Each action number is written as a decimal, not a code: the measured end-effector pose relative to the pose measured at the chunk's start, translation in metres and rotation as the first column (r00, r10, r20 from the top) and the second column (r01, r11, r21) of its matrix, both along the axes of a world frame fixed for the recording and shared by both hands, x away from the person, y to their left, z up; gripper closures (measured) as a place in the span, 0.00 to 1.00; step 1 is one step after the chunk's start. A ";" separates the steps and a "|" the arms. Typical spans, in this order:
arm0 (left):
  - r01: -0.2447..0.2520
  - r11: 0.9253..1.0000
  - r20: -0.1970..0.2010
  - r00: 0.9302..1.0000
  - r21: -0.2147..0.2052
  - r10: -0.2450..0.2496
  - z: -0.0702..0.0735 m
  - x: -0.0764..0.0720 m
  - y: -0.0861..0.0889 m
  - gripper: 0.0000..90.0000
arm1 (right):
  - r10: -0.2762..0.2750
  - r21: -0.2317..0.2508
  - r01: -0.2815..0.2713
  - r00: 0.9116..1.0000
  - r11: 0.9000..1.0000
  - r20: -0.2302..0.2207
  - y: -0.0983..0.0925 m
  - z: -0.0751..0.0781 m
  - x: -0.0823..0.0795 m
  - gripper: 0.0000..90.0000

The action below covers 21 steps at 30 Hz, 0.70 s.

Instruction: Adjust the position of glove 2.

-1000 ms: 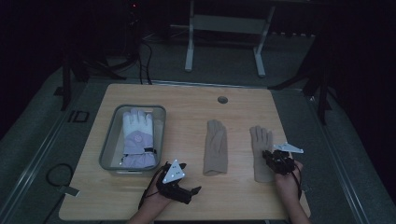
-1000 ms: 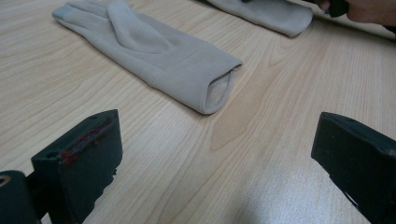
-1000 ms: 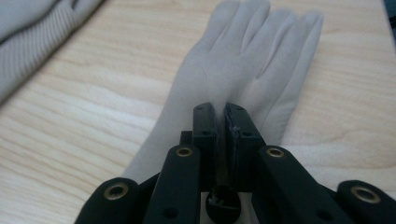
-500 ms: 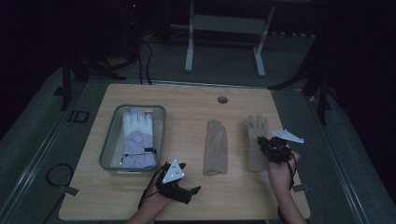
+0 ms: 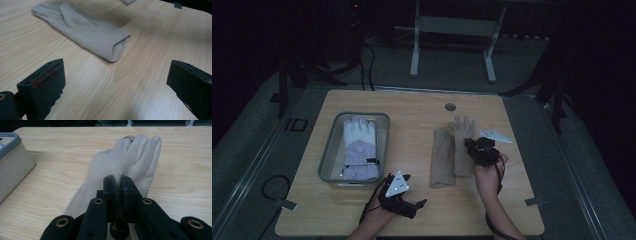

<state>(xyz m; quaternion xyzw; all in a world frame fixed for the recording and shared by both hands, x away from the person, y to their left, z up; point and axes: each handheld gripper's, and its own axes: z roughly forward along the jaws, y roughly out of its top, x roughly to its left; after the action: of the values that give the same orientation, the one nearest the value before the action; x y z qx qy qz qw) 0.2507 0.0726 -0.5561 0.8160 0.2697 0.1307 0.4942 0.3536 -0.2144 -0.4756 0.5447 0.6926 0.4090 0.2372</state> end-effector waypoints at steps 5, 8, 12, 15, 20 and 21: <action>-0.002 1.000 0.002 1.000 -0.003 0.002 0.001 0.000 0.001 0.02 | 0.011 0.032 -0.010 1.000 0.999 -0.024 0.026 -0.005 0.002 0.93; -0.001 1.000 0.007 1.000 -0.005 0.002 0.002 0.000 0.002 0.02 | 0.015 0.032 -0.015 1.000 0.999 -0.027 0.040 -0.008 0.002 0.93; -0.002 1.000 0.008 1.000 -0.007 0.002 0.002 0.000 0.001 0.02 | -0.006 0.053 0.008 0.999 0.999 -0.046 0.051 -0.016 0.001 0.92; 0.000 1.000 0.009 1.000 -0.005 0.000 0.002 0.000 0.001 0.02 | -0.019 0.057 0.022 0.998 0.998 -0.061 0.057 -0.024 -0.001 0.92; 0.001 1.000 0.008 1.000 -0.010 -0.001 0.002 0.000 0.001 0.02 | -0.047 0.046 0.051 0.994 0.998 -0.097 0.062 -0.047 -0.001 0.92; 0.001 1.000 0.008 1.000 -0.010 -0.001 0.002 0.000 0.001 0.02 | -0.052 0.037 0.056 0.994 0.998 -0.100 0.061 -0.050 0.000 0.92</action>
<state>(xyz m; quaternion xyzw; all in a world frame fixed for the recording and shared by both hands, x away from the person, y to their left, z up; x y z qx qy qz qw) 0.2505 0.0739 -0.5538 0.8131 0.2681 0.1326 0.4995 0.3533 -0.1529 -0.5256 0.5877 0.6801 0.3887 0.2025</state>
